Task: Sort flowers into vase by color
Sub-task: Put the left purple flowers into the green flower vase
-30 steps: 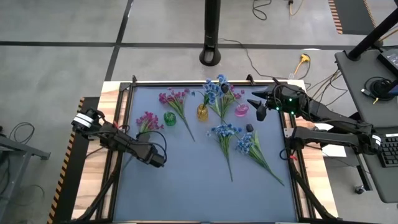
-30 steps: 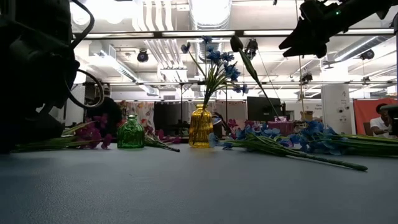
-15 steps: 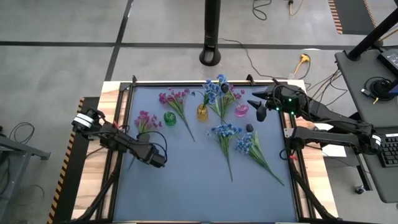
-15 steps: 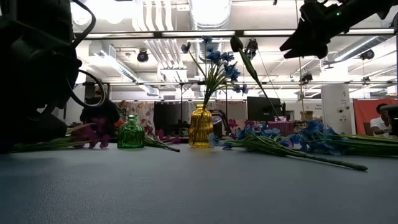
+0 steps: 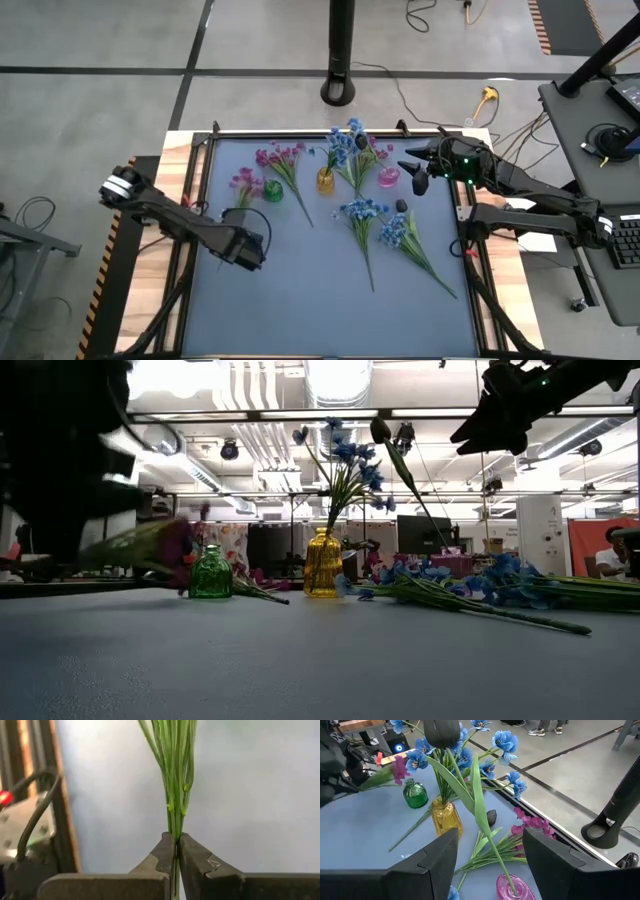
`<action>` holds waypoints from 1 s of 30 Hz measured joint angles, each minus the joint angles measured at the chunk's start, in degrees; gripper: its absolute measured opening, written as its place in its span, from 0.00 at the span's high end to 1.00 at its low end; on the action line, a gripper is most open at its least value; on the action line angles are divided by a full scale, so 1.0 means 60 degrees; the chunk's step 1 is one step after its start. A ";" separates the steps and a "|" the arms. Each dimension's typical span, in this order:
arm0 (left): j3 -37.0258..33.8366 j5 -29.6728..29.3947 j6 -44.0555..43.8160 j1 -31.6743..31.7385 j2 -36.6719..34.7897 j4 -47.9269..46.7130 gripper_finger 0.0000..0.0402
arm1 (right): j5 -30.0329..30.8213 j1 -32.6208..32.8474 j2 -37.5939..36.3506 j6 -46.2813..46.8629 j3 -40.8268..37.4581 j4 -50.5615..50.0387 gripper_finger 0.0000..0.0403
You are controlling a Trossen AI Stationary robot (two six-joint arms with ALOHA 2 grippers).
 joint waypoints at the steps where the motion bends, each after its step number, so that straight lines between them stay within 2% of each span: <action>1: 0.0087 -0.0277 0.0022 -0.0042 -0.0208 -0.0020 1.00 | 0.0000 0.0000 0.0000 0.0000 0.0003 0.0000 0.47; 10: 0.0318 -0.2345 0.0710 -0.0166 -0.1634 -0.0115 1.00 | 0.0000 0.0000 0.0000 0.0004 -0.0001 -0.0011 0.47; 21: 0.0314 -0.5647 0.2144 -0.0166 -0.3206 0.0716 1.00 | -0.0008 0.0000 0.0000 0.0073 0.0002 -0.0011 0.47; 27: 0.0314 -0.7853 0.3849 -0.0163 -0.4110 0.1687 1.00 | -0.0015 0.0000 -0.0001 0.0073 -0.0001 -0.0011 0.47; 30: 0.0311 -0.8259 0.5406 -0.0163 -0.4455 0.2709 1.00 | -0.0018 0.0000 -0.0003 0.0073 0.0003 -0.0008 0.47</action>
